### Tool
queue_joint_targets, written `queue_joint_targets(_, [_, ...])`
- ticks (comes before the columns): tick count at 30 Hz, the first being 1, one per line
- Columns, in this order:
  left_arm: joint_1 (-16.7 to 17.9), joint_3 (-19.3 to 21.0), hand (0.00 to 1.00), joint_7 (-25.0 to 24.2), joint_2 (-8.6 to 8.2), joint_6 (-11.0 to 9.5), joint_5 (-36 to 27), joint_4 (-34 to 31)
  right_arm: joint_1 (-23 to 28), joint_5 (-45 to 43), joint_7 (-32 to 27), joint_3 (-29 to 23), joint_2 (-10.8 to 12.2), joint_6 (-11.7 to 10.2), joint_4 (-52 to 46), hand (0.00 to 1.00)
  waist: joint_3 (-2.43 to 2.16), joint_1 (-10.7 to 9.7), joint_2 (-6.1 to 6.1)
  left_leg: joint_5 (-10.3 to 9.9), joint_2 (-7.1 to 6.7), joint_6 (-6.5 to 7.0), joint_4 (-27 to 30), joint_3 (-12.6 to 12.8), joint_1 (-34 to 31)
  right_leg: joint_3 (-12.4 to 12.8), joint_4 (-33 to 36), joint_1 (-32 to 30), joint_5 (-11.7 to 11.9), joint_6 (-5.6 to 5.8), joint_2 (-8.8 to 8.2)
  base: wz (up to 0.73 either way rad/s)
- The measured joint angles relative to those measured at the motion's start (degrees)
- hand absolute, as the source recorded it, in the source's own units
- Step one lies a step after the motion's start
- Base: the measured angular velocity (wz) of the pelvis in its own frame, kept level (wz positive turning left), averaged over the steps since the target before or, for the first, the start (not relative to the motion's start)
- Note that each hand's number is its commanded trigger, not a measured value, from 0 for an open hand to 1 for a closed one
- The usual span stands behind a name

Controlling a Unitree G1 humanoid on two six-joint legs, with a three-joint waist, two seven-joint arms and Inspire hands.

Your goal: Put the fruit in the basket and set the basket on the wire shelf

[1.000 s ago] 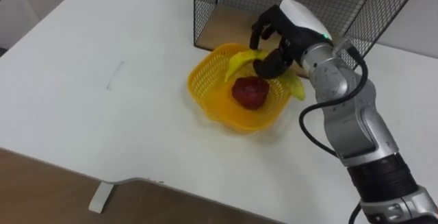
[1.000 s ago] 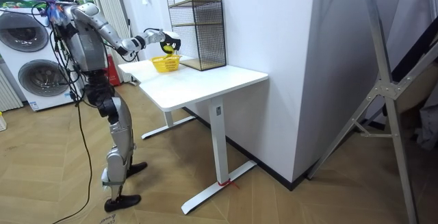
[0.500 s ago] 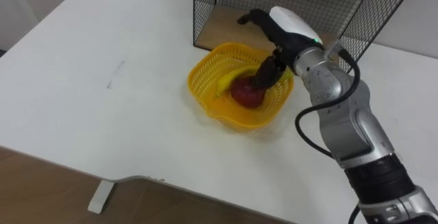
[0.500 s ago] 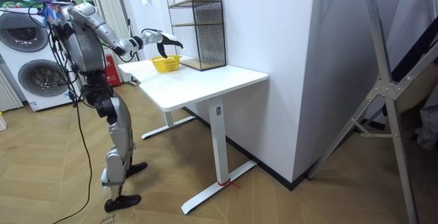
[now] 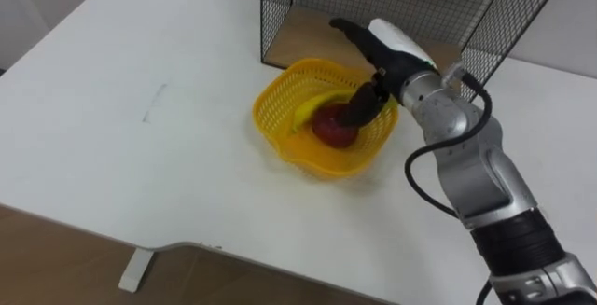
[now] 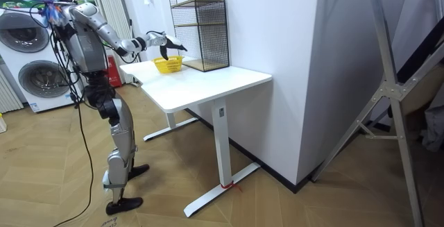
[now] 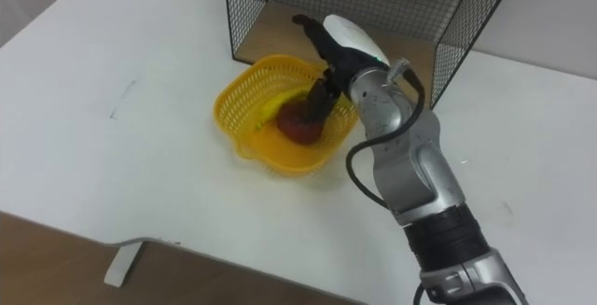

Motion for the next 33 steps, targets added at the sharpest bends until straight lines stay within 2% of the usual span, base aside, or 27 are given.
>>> queue_joint_targets(3, [0.11,0.12,0.0,0.84,0.05,-0.21,0.07,0.44,0.02,7.86,-1.24,-1.52,-0.18,-0.15,0.02,0.0,-0.01,-0.62,0.03,0.0,0.0,0.01,0.17,0.01,0.04,0.41,-0.06,0.19,0.0,0.0,0.03,0.0])
queue_joint_targets(7, [1.12,1.25,0.0,0.87,0.27,-1.3,0.02,1.21,0.11,18.49,-3.48,-5.64,-0.08,-1.46,-2.07,0.0,-0.08,-2.26,0.34,0.0,0.04,0.02,0.42,0.01,0.04,0.26,-0.01,0.25,0.0,0.0,0.04,0.0])
queue_joint_targets(9, [1.98,1.28,0.0,0.82,0.26,-1.4,0.07,1.21,0.15,21.96,-4.68,-7.68,-0.06,-2.59,-2.53,0.0,-0.31,-3.1,0.87,-0.03,0.04,0.07,0.75,-0.03,0.16,0.19,-0.01,0.56,0.0,0.0,0.04,0.0])
queue_joint_targets(12, [3.85,2.53,0.0,0.77,0.29,-1.95,-0.16,1.3,2.04,24.28,-7.1,-10.47,-0.38,-2.98,-5.98,0.0,-0.9,-3.96,2.02,-0.06,0.07,0.09,0.69,0.0,0.85,0.03,-0.06,1.2,0.01,0.02,0.04,0.0])
queue_joint_targets(14, [5.24,4.17,0.0,0.87,0.31,-2.92,-2.5,2.29,5.18,28.44,-8.63,-11.3,-1.57,-5.87,-9.54,0.0,-1.48,-4.84,3.28,-0.06,0.06,0.09,0.59,0.01,1.39,-0.13,-0.19,1.72,0.01,0.02,0.05,0.0])
queue_joint_targets(16, [6.19,5.7,0.0,1.43,0.31,-3.57,-5.47,3.52,6.1,31.01,-9.91,-11.66,-2.77,-7.45,-9.75,0.0,-1.46,-5.31,4.23,-0.05,0.07,0.08,0.52,0.05,1.89,-0.16,-0.27,2.22,0.01,0.02,0.05,-0.02])
queue_joint_targets(19, [7.39,10.47,0.0,3.33,0.35,-4.41,-11.34,5.44,9.07,32.42,-12.81,-14.27,-3.91,-7.47,-11.24,0.0,-1.77,-6.27,4.92,-0.01,0.11,0.05,0.44,0.28,2.23,-0.19,-0.9,2.75,0.01,0.03,0.06,-0.05])
queue_joint_targets(22, [8.04,16.71,0.0,6.8,0.96,-5.19,-18.58,8.53,13.25,33.36,-15.72,-16.98,-5.42,-7.47,-14.55,0.0,-1.72,-6.62,4.9,0.19,0.15,0.0,-0.33,0.48,2.35,-0.07,-0.98,2.59,0.01,0.03,0.06,-0.05])
queue_joint_targets(26, [9.28,24.27,0.0,11.45,1.74,-5.07,-25.15,9.04,14.86,34.51,-20.29,-21.72,-6.5,-7.46,-14.79,0.0,-1.68,-7.24,4.9,0.19,0.22,0.02,-0.1,0.72,2.33,0.03,-0.95,2.58,0.01,0.03,0.02,-0.01])
queue_joint_targets(27, [9.01,27.67,0.0,13.2,2.17,-4.97,-27.25,8.44,15.92,34.94,-21.99,-23.19,-6.78,-7.48,-14.84,0.0,-1.53,-7.02,5.14,0.19,0.24,0.03,-0.08,0.77,2.4,0.05,-0.95,2.64,0.01,0.03,0.02,0.0])
queue_joint_targets(28, [9.32,29.67,0.0,15.7,2.46,-4.88,-29.32,6.38,17.47,35.07,-23.62,-24.43,-7.12,-7.47,-15.1,0.0,-1.62,-7.03,4.97,0.24,0.24,0.09,-0.05,0.75,2.38,0.0,-0.9,2.64,0.02,0.03,0.0,0.05])
queue_joint_targets(30, [9.43,33.04,0.0,19.59,2.58,-4.45,-30.23,1.2,20.0,35.11,-25.97,-25.7,-7.15,-7.66,-16.08,0.0,-1.49,-6.87,5.18,0.32,0.16,0.16,-0.05,0.39,2.1,-0.28,-0.95,2.62,0.02,0.03,0.03,0.08])
queue_joint_targets(32, [8.31,38.71,0.0,25.16,3.19,-4.36,-30.19,-8.84,23.38,35.01,-27.9,-28.11,-7.15,-7.86,-16.11,0.0,-1.48,-6.06,5.38,0.55,0.14,0.14,-0.24,0.31,2.06,-0.26,-1.01,2.55,0.02,0.03,0.05,0.02])
queue_joint_targets(33, [8.11,39.7,0.0,26.93,3.28,-4.36,-30.27,-12.05,24.25,35.0,-28.22,-28.68,-7.15,-8.02,-16.12,0.0,-1.47,-5.95,5.48,0.63,0.09,0.16,-0.34,0.29,2.07,-0.28,-0.99,2.53,0.02,0.03,0.02,0.0])
